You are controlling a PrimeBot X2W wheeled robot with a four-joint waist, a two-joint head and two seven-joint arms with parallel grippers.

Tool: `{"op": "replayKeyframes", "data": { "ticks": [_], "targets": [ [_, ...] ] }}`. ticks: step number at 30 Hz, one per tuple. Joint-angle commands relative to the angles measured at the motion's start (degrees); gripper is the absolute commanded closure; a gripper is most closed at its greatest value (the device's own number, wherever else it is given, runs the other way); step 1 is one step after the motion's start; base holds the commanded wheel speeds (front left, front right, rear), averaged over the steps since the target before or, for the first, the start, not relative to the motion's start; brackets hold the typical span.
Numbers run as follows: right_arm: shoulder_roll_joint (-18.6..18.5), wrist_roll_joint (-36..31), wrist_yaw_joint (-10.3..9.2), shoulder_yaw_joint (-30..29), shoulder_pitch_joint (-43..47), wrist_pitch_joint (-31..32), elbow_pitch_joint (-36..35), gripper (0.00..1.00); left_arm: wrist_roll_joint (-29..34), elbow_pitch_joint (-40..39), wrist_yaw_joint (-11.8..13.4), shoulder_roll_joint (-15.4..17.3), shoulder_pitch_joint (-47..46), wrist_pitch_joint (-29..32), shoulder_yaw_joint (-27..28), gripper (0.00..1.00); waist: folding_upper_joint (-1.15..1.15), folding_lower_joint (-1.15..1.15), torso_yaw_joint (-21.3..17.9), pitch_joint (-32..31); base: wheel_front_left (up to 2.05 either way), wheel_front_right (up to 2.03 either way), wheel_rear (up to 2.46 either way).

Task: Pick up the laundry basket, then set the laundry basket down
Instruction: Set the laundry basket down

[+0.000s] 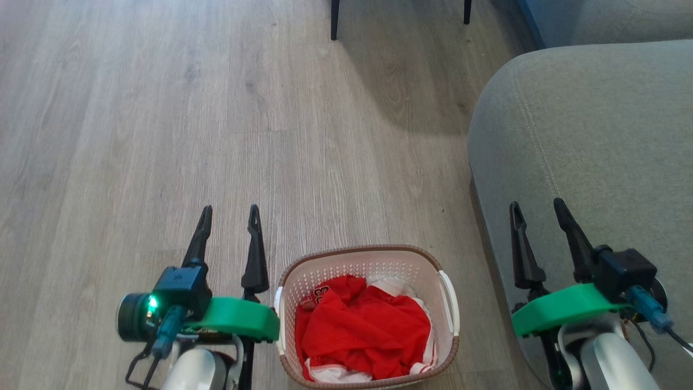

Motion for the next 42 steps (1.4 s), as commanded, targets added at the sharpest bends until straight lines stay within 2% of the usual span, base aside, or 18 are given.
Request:
{"op": "replayKeyframes", "data": {
  "ticks": [1,17,42],
  "targets": [
    [0.4,-0.7,0.4,1.3,-0.5,-0.7,-2.3,0.0,0.6,-1.7,-0.3,-0.1,-1.5,-0.3,1.3,0.0,0.0,0.01,-0.1,0.0,0.0,0.0,0.0],
    [1.2,-1.0,0.4,0.5,-0.5,-0.7,-2.5,0.0,-2.2,-0.8,-0.9,-0.1,-1.6,-0.3,1.4,0.0,0.0,0.01,-0.1,0.0,0.0,0.0,0.0],
    [1.4,-1.7,0.4,-0.1,-0.7,-0.7,-2.4,0.0,-2.8,-0.6,-1.1,-0.1,-1.4,-0.3,1.2,0.0,0.0,0.01,-0.2,-0.3,0.0,0.0,0.0]
  ]
}}
